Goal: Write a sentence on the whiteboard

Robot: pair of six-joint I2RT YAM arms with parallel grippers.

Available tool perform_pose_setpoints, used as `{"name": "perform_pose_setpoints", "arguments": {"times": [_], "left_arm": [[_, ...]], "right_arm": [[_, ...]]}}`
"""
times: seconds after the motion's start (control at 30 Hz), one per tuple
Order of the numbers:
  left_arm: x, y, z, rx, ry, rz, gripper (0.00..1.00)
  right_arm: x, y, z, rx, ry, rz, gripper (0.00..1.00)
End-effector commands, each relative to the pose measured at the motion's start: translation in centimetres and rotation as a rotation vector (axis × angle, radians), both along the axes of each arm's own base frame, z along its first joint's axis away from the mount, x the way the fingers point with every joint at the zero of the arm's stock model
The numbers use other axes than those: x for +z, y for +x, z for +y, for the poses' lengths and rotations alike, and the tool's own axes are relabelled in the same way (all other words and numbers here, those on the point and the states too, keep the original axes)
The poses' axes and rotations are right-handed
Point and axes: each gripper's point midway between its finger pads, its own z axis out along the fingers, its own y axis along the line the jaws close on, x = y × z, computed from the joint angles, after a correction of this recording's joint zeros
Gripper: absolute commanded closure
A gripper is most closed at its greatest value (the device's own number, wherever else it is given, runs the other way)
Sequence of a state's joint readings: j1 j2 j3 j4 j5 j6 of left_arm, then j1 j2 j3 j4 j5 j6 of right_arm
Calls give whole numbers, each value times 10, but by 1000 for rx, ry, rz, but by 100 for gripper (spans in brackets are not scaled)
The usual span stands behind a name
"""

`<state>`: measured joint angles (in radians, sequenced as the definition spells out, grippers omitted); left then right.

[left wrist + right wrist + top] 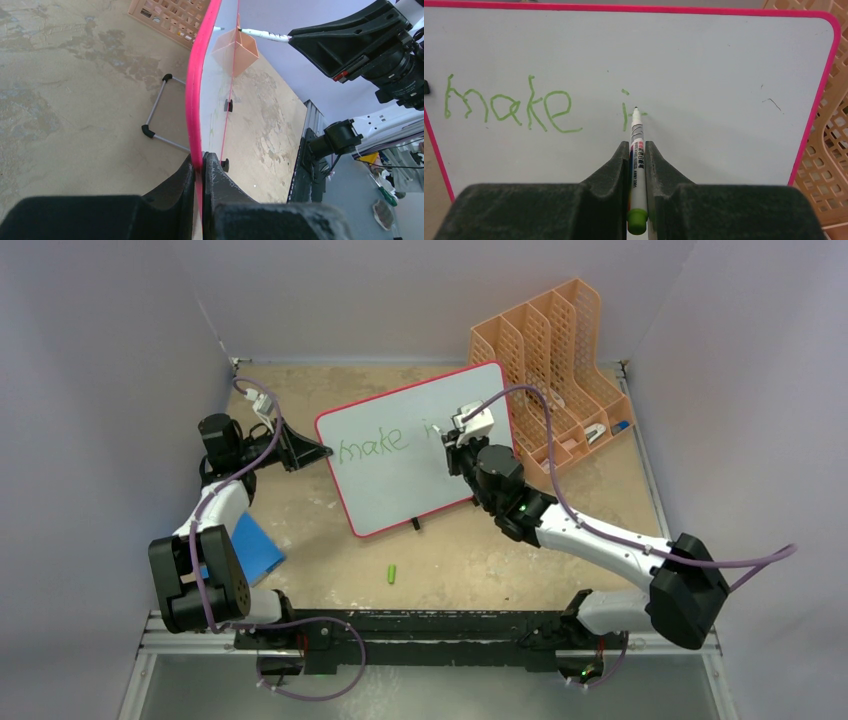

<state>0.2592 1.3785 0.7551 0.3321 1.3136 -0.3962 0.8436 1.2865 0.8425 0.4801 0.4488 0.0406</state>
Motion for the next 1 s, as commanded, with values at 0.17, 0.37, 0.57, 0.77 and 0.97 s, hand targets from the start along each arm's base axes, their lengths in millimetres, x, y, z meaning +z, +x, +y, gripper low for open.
{"name": "perform_pose_setpoints", "arguments": {"times": [0.17,0.37,0.57,0.77,0.97], "left_arm": [[11,-2,-6,-34,26,-75,100],[11,-2,-6,-34,26,-75,100],[11,-3,-6,-34,26,-75,100],[11,-3,-6,-34,26,-75,100],[11,-3,-6,-34,26,-75,100]], "right_arm": [[26,11,9,-4,47,-69,100],[32,12,8,-12,59,-81,100],[41,10,7,-9,72,-95,100],[41,13,6,-23,73,-98,100],[34,16,8,-30,59,-87,100]]}}
